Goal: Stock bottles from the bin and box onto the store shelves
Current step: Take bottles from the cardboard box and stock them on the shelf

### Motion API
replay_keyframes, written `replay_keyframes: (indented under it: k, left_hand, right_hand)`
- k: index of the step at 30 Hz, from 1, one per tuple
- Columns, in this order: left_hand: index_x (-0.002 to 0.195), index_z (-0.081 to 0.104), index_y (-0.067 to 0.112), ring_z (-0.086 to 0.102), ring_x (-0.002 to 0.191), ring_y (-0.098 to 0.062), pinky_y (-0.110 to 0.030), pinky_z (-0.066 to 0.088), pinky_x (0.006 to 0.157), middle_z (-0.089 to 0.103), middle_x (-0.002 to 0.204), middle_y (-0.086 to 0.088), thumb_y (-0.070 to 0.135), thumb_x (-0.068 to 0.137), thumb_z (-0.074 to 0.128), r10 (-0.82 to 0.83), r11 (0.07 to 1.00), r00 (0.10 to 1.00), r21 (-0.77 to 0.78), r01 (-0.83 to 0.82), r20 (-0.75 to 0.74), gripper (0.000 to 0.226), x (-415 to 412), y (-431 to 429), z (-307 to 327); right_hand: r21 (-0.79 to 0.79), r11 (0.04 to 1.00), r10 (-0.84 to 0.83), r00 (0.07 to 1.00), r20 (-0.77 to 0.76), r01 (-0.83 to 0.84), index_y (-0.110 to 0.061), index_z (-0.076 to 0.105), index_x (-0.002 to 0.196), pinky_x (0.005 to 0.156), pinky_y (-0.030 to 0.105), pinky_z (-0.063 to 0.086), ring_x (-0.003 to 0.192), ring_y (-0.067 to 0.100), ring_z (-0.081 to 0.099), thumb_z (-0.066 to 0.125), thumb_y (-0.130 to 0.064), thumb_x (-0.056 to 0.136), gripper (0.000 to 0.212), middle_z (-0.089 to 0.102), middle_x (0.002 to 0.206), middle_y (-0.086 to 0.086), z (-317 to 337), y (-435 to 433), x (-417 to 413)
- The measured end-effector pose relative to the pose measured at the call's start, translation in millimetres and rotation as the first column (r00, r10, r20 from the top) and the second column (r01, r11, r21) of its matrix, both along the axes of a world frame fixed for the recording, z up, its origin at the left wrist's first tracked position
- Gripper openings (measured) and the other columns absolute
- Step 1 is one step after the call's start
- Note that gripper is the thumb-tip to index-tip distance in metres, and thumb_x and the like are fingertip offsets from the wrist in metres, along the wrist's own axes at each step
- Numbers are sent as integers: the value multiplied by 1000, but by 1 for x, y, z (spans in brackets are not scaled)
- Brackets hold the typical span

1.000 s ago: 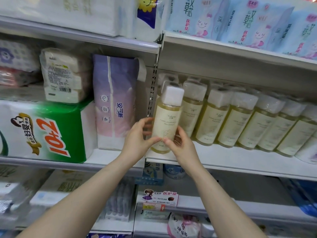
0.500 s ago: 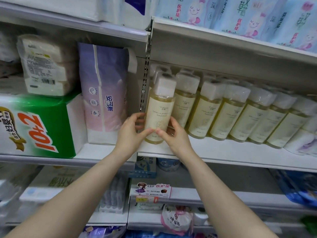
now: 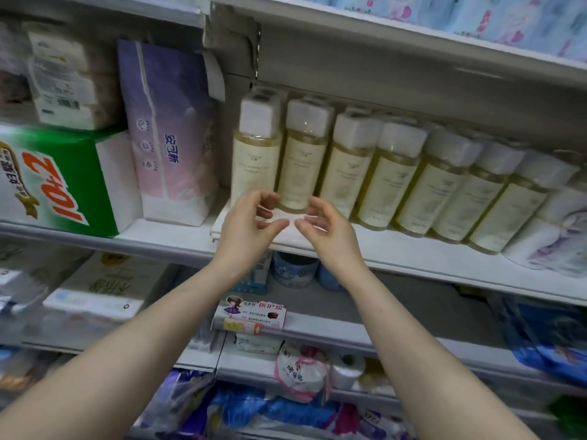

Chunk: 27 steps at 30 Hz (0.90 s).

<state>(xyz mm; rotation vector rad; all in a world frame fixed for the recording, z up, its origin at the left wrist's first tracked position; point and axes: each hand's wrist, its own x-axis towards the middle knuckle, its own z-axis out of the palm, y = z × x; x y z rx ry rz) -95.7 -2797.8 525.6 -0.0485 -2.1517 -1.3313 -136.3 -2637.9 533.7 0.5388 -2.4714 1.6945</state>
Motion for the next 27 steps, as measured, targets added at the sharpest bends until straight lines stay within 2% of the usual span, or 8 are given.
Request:
replay_keyframes:
  k: [5,8,13,17,21,24,27]
  left_hand:
    - [106,60,28,62,91,-6,-24,56,77,63,106,3,17,84,75,11,1000,1000,-16,-11,4,29,13,77,-9]
    - [106,60,27,64,90,-9,-23,55,78,64,106,1,14,85,74,12,1000,1000,-7,-12,20,28,23,132,-20]
    - [110,63,19,64,92,-9,-19,52,80,66,104,-1,17,84,74,19,998,997,-55,-15,71,28,41,213,-59]
    - [108,62,23,62,91,-8,-21,53,79,65,105,-1,17,85,73,-4,1000,984,-26,9,179,27,56,268,-103]
    - [106,60,27,63,90,-9,-31,56,81,64,105,0,10,84,72,-79,997,950,14,78,302,30,69,309,-149]
    - [104,61,27,63,89,-12,-32,56,80,65,101,-1,6,83,72,-127,990,921,-10,141,369,32,73,327,-178]
    - [105,64,23,63,87,-13,-31,55,79,64,98,3,8,82,74,-162,982,885,-22,190,436,29,72,342,-213]
  right_hand:
    - [-2,1000,21,998,-53,-21,-19,62,127,87,20,53,101,8,66,71,-17,89,39,68,113,-4,-11,77,12]
    - [7,999,41,997,-62,-40,-17,63,125,84,15,53,97,8,67,69,-11,90,36,69,112,-2,-22,133,24]
    - [31,997,66,997,-44,-65,-15,65,122,83,20,54,96,12,68,67,-8,90,33,69,109,-2,-61,215,39]
    - [51,996,71,995,77,-75,-17,65,121,83,14,52,96,6,66,65,-6,91,32,69,112,-5,-105,270,55]
    - [97,995,12,980,199,-31,-16,67,121,80,13,51,91,3,65,64,-5,91,32,69,107,-6,-153,319,70]
    - [114,993,-40,962,269,10,-15,66,119,80,11,50,89,2,64,64,-1,90,32,68,103,-7,-186,346,80]
    - [119,992,-87,944,319,51,-22,66,117,79,13,51,89,-5,63,67,-4,90,33,67,104,-12,-221,368,92]
